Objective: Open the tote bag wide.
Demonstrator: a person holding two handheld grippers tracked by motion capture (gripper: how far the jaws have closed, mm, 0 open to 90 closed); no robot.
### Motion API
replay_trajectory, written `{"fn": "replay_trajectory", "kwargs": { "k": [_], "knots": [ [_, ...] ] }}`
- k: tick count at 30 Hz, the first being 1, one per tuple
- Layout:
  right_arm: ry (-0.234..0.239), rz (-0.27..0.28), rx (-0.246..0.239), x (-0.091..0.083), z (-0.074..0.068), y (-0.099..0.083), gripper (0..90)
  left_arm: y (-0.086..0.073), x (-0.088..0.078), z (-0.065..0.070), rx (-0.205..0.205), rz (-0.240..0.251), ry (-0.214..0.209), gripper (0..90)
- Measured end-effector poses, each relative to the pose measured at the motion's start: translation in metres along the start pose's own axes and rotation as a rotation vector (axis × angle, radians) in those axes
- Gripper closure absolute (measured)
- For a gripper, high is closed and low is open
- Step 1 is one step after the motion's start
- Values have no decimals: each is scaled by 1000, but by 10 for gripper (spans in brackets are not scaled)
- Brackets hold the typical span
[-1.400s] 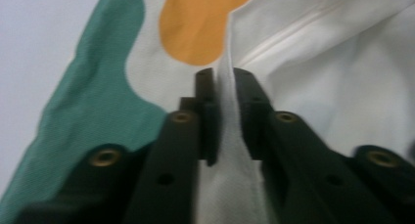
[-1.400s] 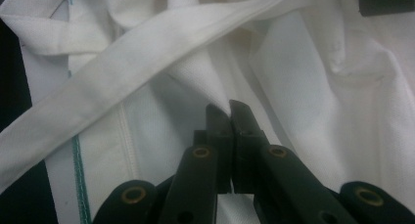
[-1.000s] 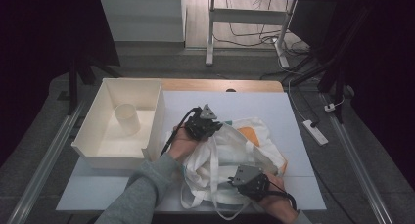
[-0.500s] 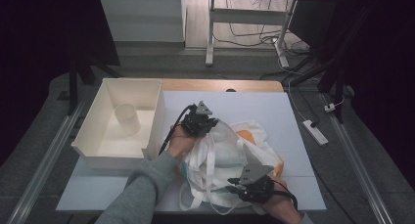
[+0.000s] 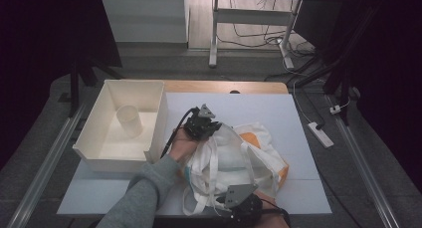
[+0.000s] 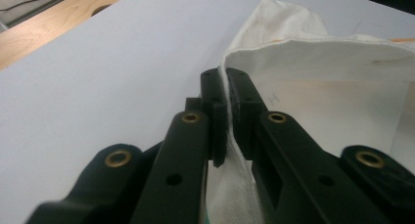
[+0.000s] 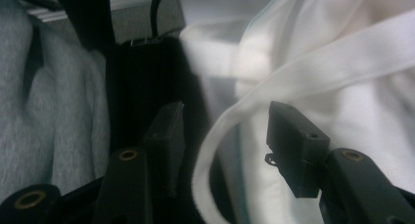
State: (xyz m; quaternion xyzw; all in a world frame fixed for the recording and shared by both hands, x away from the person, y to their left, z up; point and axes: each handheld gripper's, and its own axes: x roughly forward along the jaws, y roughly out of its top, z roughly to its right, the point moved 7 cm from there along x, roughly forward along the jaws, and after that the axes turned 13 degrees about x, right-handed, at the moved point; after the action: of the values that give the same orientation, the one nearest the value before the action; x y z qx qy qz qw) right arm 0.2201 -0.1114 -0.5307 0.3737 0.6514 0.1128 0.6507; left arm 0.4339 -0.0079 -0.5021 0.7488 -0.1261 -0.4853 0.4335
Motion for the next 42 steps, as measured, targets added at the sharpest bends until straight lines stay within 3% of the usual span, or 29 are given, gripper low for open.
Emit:
{"fn": "replay_trajectory", "kwargs": {
  "k": [2,4,6,10,11,12,13,14,15,17,23,29,32,35,42],
  "knots": [
    [-20,-38,-12,7,-1,-6,518,0,1,0,-4,-1,-2,856],
    [-69,-75,-38,12,2,-11,708,-1,0,0,-3,-1,-7,856],
    [-63,-83,-50,9,3,-11,868,-1,0,0,-4,1,-11,856],
    [-133,19,-64,-18,13,6,881,-2,-1,2,-1,-2,-21,856],
    [-197,96,-62,-38,23,18,881,-3,-1,3,3,-8,-28,856],
    [-197,96,-62,-38,23,18,881,-3,-2,4,5,-11,-33,856],
    [-259,156,-54,-56,38,30,881,-4,-2,5,9,-15,-39,856],
    [-259,156,-54,-56,38,30,881,-4,-2,6,9,-15,-44,856],
    [-289,176,-44,-64,47,34,881,-4,-3,7,7,-16,-51,855],
    [-338,211,-16,-75,68,41,881,-5,-5,8,10,-14,-61,854],
    [-424,288,90,-90,136,60,881,-5,-7,9,19,-10,-85,849],
    [-427,338,223,-88,195,69,881,-5,-10,10,13,6,-104,807],
    [-446,340,275,-84,220,66,881,0,-15,10,8,36,-93,645],
    [-447,336,332,-80,244,60,881,5,-24,8,-3,70,-83,559],
    [-485,307,443,-68,297,41,881,13,-42,9,0,118,-75,471]
  ]
}}
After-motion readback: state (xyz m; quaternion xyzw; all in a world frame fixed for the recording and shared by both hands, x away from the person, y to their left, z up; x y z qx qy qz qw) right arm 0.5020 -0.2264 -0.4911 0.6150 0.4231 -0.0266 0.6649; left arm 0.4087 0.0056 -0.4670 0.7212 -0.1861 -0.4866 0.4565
